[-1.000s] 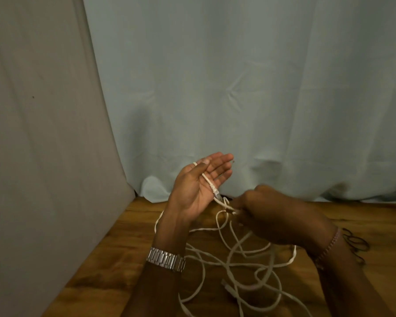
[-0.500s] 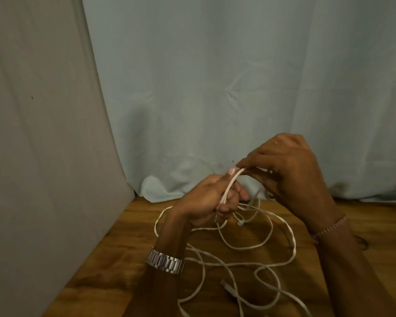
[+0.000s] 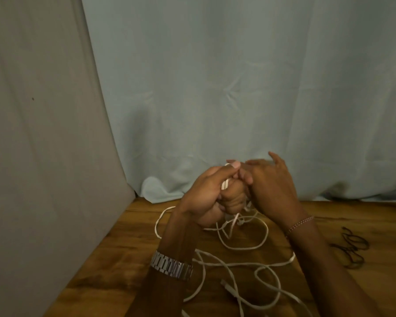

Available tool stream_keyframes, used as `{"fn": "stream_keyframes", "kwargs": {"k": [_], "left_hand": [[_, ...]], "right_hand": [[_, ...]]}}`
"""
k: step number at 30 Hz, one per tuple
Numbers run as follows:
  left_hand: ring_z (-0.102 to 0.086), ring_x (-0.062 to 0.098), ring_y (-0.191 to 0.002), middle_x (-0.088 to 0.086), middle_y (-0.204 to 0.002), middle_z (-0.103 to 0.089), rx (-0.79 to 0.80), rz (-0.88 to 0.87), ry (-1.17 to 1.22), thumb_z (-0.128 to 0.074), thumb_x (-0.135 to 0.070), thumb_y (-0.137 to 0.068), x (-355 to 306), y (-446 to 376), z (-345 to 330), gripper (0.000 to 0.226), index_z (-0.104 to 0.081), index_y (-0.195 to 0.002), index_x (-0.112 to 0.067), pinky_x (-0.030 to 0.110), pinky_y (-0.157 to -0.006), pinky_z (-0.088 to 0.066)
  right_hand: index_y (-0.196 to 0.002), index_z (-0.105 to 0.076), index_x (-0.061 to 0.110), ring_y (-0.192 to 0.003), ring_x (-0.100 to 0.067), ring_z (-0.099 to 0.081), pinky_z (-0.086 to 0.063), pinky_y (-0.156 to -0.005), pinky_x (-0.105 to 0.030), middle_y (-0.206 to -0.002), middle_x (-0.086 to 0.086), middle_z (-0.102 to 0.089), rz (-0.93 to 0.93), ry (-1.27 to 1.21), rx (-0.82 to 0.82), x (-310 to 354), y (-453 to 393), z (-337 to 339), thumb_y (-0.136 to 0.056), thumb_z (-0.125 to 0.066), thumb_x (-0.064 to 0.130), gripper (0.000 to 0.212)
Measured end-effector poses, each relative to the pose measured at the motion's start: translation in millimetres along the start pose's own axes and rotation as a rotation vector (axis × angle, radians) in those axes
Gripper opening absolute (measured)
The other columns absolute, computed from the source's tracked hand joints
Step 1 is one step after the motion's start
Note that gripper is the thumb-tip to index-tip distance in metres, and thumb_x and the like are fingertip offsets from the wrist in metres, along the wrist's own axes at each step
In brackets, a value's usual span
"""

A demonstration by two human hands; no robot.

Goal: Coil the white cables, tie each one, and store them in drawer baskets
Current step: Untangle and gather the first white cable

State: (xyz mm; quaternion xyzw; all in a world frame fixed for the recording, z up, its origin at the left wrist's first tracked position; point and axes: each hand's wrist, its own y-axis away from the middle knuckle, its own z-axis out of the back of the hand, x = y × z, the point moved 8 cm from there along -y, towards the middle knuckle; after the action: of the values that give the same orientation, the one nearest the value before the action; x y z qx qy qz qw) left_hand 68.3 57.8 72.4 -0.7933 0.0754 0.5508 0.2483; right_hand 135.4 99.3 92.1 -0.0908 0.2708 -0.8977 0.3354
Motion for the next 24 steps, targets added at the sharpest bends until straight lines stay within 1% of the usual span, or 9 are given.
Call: {"fn": "stream_keyframes", "kwargs": {"k": [4, 6, 8, 11, 13, 15, 18, 20, 24], "left_hand": [[-0.024, 0.006, -0.042, -0.007, -0.047, -0.036, -0.032, -0.043, -0.032, -0.038, -0.014, -0.103, -3.6, 0.3, 7.1, 0.036, -0.057, -0.126, 0.006, 0.017, -0.043, -0.029], [-0.053, 0.009, -0.051, 0.003, -0.062, -0.061, -0.070, -0.068, -0.011, -0.037, -0.010, -0.104, -5.0, 1.2, 11.9, 0.039, -0.047, -0.136, 0.007, 0.022, -0.051, -0.049], [-0.073, 0.026, -0.095, 0.021, -0.105, -0.072, -0.035, -0.102, 0.056, -0.034, -0.005, -0.104, -8.3, -0.2, 8.6, 0.041, -0.037, -0.143, 0.010, 0.036, -0.077, -0.062], [-0.054, 0.042, -0.131, 0.034, -0.140, -0.051, -0.057, -0.177, 0.117, -0.039, 0.001, -0.099, -14.3, -1.2, 17.7, 0.049, -0.032, -0.146, 0.011, 0.047, -0.107, -0.048], [-0.050, 0.040, -0.135, 0.031, -0.144, -0.050, -0.135, -0.204, 0.105, -0.043, 0.000, -0.095, -17.7, 1.3, 30.7, 0.051, -0.036, -0.145, 0.008, 0.048, -0.108, -0.046], [-0.050, 0.035, -0.136, 0.026, -0.145, -0.051, -0.220, -0.214, 0.065, -0.044, 0.002, -0.098, -22.0, 6.0, 44.6, 0.047, -0.039, -0.145, 0.006, 0.051, -0.106, -0.047], [-0.053, 0.032, -0.135, 0.021, -0.144, -0.054, -0.335, -0.203, -0.008, -0.039, 0.002, -0.102, -24.1, 11.6, 63.7, 0.043, -0.041, -0.145, 0.003, 0.054, -0.105, -0.047], [-0.054, 0.033, -0.133, 0.020, -0.143, -0.055, -0.393, -0.192, -0.053, -0.039, 0.001, -0.103, -22.3, 13.2, 72.4, 0.041, -0.042, -0.144, 0.003, 0.055, -0.105, -0.047], [-0.062, 0.035, -0.123, 0.023, -0.136, -0.060, -0.431, -0.156, -0.122, -0.037, -0.001, -0.105, -17.9, 13.2, 71.4, 0.036, -0.043, -0.141, 0.005, 0.053, -0.099, -0.053]], "right_hand": [[-0.139, -0.051, 0.028, -0.134, -0.018, -0.050, -0.009, -0.126, -0.043, -0.138, 0.004, -0.061, -0.001, 0.032, 0.311, 7.5, 6.0, -26.1, -0.103, -0.045, 0.040, 0.038], [-0.143, -0.045, 0.029, -0.134, -0.019, -0.050, -0.011, -0.126, -0.046, -0.140, 0.004, -0.059, 0.019, 0.008, 0.355, 12.0, 9.6, -31.4, -0.102, -0.046, 0.045, 0.043], [-0.150, -0.039, 0.030, -0.141, -0.020, -0.043, -0.020, -0.123, -0.045, -0.153, 0.002, -0.048, 0.087, 0.033, 0.366, 20.1, 13.7, -30.0, -0.102, -0.044, 0.045, 0.050], [-0.126, -0.060, 0.019, -0.114, -0.024, -0.059, -0.042, -0.095, -0.036, -0.129, -0.008, -0.064, 0.092, 0.051, 0.481, 26.4, 22.5, -25.3, -0.106, -0.037, 0.044, 0.038], [-0.114, -0.066, 0.018, -0.091, -0.023, -0.061, -0.048, -0.078, -0.033, -0.107, -0.009, -0.067, 0.101, 0.016, 0.614, 32.1, 32.5, -29.0, -0.107, -0.039, 0.046, 0.040], [-0.109, -0.072, 0.021, -0.080, -0.018, -0.063, -0.055, -0.079, -0.035, -0.087, 0.000, -0.067, 0.141, -0.049, 0.686, 36.5, 38.4, -27.7, -0.106, -0.041, 0.048, 0.042], [-0.076, -0.070, 0.030, -0.062, -0.004, -0.063, -0.056, -0.074, -0.028, -0.059, 0.013, -0.063, 0.141, -0.252, 0.680, 40.3, 44.7, -9.0, -0.098, -0.038, 0.065, 0.052], [-0.084, -0.073, 0.033, -0.066, -0.004, -0.065, -0.058, -0.070, -0.030, -0.071, 0.015, -0.069, 0.230, -0.290, 0.620, 44.9, 46.5, 4.6, -0.091, -0.041, 0.070, 0.050], [-0.103, -0.074, 0.034, -0.079, 0.000, -0.066, -0.055, -0.074, -0.026, -0.091, 0.014, -0.073, 0.371, -0.253, 0.355, 42.4, 41.4, 30.3, -0.098, -0.051, 0.050, 0.028]]}}
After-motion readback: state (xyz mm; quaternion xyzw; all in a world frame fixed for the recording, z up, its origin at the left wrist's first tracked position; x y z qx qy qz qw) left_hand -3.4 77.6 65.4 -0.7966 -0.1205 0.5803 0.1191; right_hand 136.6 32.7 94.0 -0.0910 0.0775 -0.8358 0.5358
